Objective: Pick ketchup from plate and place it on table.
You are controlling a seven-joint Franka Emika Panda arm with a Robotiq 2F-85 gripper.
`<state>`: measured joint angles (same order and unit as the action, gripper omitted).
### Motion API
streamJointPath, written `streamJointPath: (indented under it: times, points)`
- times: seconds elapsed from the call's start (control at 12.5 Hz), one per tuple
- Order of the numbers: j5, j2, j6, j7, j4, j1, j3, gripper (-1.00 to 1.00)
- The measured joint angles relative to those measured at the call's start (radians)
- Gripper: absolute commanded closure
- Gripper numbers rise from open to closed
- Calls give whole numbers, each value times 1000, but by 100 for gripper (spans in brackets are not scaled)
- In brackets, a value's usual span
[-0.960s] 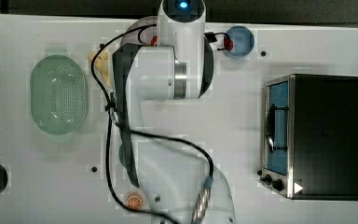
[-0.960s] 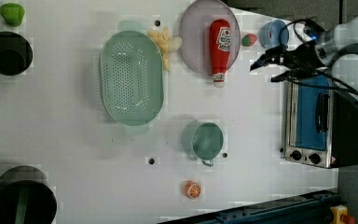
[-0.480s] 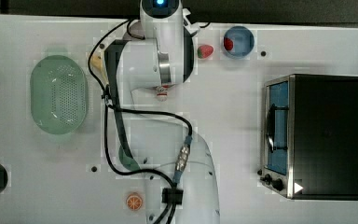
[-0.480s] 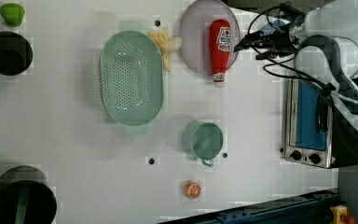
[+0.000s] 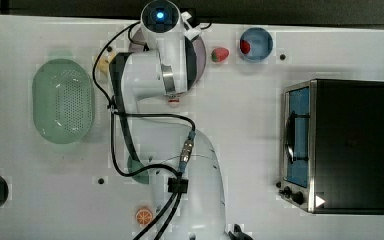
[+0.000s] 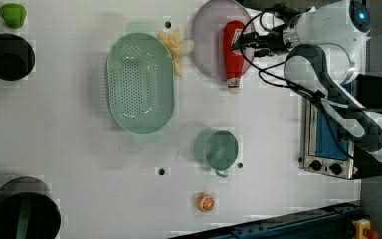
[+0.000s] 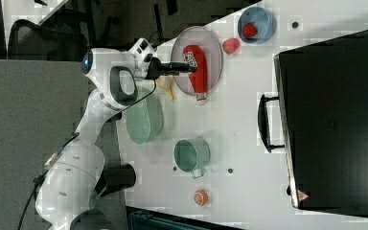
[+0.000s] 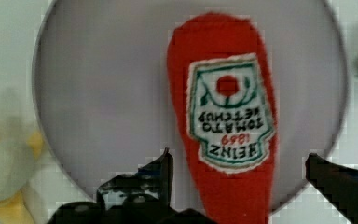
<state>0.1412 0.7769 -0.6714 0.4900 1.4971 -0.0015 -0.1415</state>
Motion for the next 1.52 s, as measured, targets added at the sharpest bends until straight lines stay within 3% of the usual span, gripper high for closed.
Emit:
streamJointPath:
  times: [0.4,0.48,0.72,1.36,1.52]
  points:
    - [23,55,-83,1,-2,7,6,-100]
    - [22,64,-90,3,4,5,7,-92]
    - [22,110,-132,7,0,0,7,-21]
    - [19,89,-133,10,-16,0,7,-19]
    - [20,55,-36,10,-20,-1,7,-19]
